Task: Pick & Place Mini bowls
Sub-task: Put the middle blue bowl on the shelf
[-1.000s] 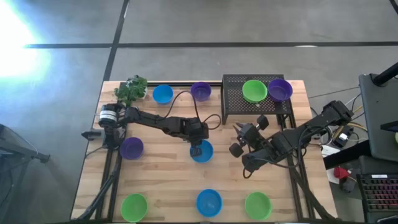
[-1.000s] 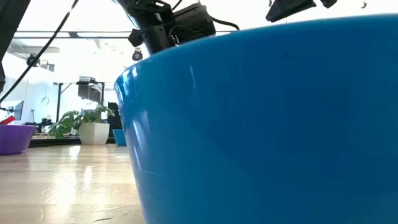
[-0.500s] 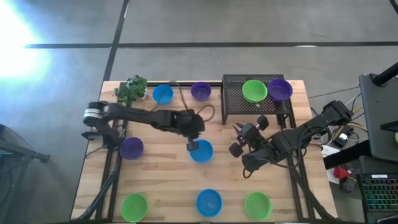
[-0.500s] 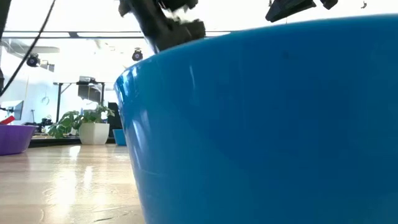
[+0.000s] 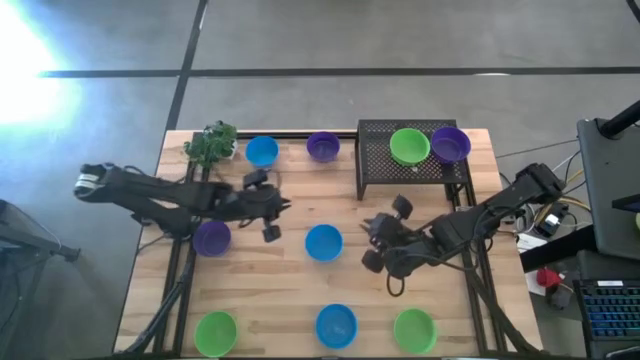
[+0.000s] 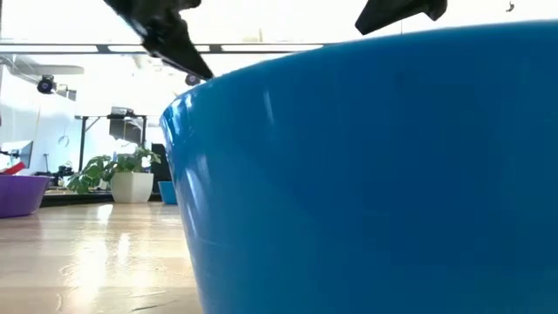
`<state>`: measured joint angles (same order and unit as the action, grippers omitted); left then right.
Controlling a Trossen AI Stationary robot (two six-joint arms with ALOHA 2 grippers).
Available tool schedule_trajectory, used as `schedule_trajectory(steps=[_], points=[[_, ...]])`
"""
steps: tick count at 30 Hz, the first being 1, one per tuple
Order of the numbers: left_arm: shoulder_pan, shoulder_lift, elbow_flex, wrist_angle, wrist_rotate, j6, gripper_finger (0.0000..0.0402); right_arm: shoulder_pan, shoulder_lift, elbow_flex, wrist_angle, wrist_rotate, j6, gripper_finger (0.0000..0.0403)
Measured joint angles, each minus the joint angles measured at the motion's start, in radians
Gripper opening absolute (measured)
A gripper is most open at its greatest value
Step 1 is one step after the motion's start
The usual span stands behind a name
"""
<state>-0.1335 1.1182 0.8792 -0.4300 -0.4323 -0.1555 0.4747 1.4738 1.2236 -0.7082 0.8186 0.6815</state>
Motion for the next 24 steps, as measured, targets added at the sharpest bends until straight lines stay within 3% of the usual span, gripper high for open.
schedule_trajectory(steps=[4, 11, 17, 24], points=[[-0.037, -0.122, -0.112, 0.044, -0.015, 0.035, 0.0046, -0.003, 0.043, 0.000, 0.066, -0.040, -0.054, 0.0063], [-0.082, -0.287, -0.269, 0.137, -0.015, 0.045, 0.0046, -0.025, 0.100, -0.001, 0.078, -0.035, -0.008, 0.0070], [-0.092, -0.357, -0.363, 0.238, -0.015, 0.094, 0.0046, -0.057, 0.117, -0.002, 0.097, -0.036, 0.090, 0.0092], [-0.092, -0.384, -0.372, 0.248, -0.012, 0.136, 0.0046, -0.080, 0.133, -0.001, 0.119, -0.036, 0.128, 0.0123]])
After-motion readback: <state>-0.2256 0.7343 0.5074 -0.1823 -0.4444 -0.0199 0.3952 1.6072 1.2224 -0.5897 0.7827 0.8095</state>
